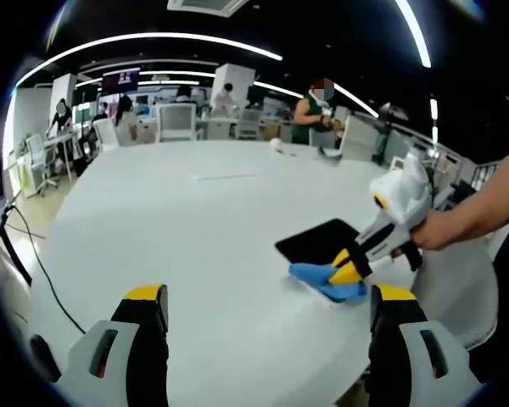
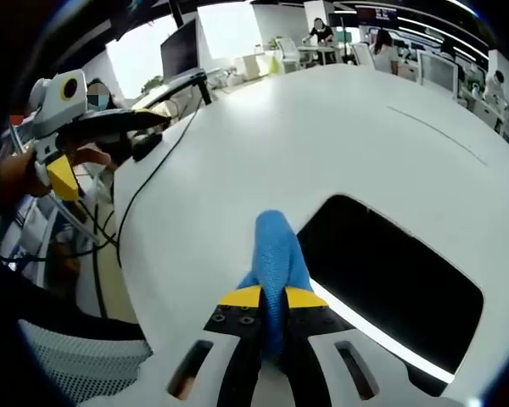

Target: Wipe the mirror surface with the cleaning cloth until all visible marks leave the cleaned area.

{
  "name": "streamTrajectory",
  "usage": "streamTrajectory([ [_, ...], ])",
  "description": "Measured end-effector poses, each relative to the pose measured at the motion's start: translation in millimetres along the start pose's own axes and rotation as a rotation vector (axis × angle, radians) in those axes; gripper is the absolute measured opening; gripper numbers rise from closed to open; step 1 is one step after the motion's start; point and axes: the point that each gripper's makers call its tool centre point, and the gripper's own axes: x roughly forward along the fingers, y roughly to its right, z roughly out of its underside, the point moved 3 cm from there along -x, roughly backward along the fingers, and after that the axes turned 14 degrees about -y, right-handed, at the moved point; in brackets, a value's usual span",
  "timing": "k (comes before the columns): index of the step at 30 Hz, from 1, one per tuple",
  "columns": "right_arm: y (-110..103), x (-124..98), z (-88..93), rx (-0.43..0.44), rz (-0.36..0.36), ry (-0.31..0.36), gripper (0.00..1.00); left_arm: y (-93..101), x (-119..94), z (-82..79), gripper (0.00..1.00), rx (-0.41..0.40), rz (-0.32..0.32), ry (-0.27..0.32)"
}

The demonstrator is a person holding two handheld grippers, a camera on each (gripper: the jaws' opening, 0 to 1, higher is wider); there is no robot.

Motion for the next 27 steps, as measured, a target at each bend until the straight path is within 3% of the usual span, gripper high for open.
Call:
streamTrajectory([
  [27,44,11,-40.8,0.002,0.015,-0.012,0.03,8.1,5,10.1,1.0,0.021,0.006,-0.042],
])
